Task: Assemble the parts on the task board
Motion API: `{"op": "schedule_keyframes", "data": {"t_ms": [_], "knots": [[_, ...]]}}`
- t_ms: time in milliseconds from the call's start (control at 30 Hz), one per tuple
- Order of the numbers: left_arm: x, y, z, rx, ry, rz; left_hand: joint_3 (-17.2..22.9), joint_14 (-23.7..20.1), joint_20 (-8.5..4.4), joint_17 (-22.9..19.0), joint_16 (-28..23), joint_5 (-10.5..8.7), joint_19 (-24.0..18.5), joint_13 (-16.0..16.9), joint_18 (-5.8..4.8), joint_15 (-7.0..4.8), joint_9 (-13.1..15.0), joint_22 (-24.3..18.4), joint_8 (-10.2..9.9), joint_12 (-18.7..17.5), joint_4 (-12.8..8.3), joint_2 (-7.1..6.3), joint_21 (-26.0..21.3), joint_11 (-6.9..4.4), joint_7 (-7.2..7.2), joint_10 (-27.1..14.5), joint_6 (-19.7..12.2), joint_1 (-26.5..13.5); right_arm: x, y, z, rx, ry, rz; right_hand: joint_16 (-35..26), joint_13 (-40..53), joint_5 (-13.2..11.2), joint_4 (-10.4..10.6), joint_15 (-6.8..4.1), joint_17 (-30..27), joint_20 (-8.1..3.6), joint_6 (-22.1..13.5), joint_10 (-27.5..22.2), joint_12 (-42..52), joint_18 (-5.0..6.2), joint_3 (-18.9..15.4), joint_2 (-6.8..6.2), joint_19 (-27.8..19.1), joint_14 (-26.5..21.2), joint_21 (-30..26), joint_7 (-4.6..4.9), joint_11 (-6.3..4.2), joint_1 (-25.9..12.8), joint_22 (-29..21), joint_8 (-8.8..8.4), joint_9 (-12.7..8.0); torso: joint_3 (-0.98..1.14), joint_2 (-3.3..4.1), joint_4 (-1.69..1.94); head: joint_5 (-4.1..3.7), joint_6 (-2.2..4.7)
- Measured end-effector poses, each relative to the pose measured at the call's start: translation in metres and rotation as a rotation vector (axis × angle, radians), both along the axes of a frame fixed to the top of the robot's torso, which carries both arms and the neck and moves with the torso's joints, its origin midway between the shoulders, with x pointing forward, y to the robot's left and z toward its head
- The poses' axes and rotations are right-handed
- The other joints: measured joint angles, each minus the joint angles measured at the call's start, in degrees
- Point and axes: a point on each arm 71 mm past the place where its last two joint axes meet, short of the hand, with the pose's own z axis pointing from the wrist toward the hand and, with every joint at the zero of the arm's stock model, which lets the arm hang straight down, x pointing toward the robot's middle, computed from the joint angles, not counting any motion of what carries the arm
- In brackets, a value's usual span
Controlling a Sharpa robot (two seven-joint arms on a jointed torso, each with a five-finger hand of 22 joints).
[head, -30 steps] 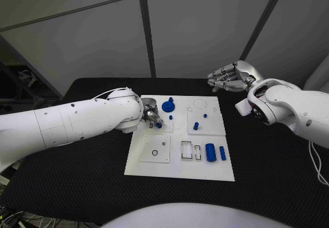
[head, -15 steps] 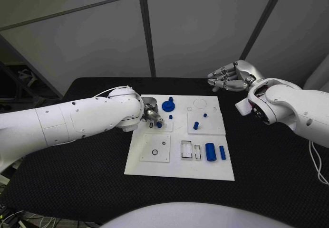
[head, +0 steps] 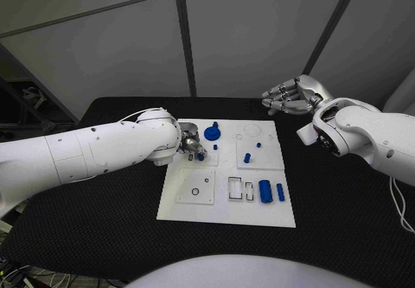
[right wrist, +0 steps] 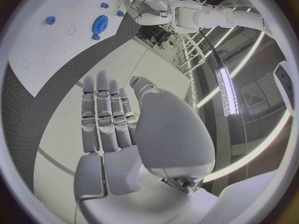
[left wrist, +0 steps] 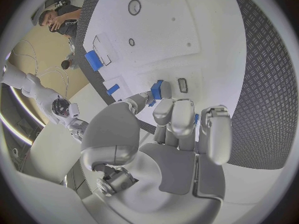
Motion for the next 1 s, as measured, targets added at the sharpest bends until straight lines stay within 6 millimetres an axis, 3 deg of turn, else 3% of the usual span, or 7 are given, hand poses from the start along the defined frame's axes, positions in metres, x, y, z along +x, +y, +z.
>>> {"op": "schedule_keyframes", "data": {"t_ms": [367,1000], "knots": [[0.0001,-0.0004,-0.0017,0.004,0.004,-0.001,-2.9,0.0,-0.21,0.0,0.0,0.0,0.2,0.4,0.0,0.0,-0.3,0.0,-0.2,0.3,1.2,0.85,0.2,0.0,0.01,0.0,0.4,-0.9,-0.0001,0.0001,0.0,0.0,0.0,0.0,0.0,-0.1,0.2,0.2,0.0,0.0,0.0,0.0,-0.2,0.0,0.0,-0.2,0.0,0.0,0.0,-0.2,0.0,0.21,0.0,-0.1,0.01,0.0,0.01,0.01,-0.01,-0.07,-0.13],[-0.002,-0.002,-0.0047,0.012,0.019,-0.011,-5.3,-0.1,-0.2,0.0,0.0,-0.01,0.2,0.7,0.0,-0.09,-0.6,0.0,-0.4,0.7,1.9,0.76,0.2,-0.2,0.01,0.2,0.8,-1.4,0.0001,0.0002,0.0,0.0,0.0,0.0,-0.3,-0.1,0.2,0.2,0.0,-0.1,0.0,-0.2,-0.2,0.0,0.0,-0.2,0.0,0.0,0.0,-0.5,0.2,0.21,0.0,-0.2,0.02,0.0,0.01,0.01,-0.01,-0.11,-0.38]]}}
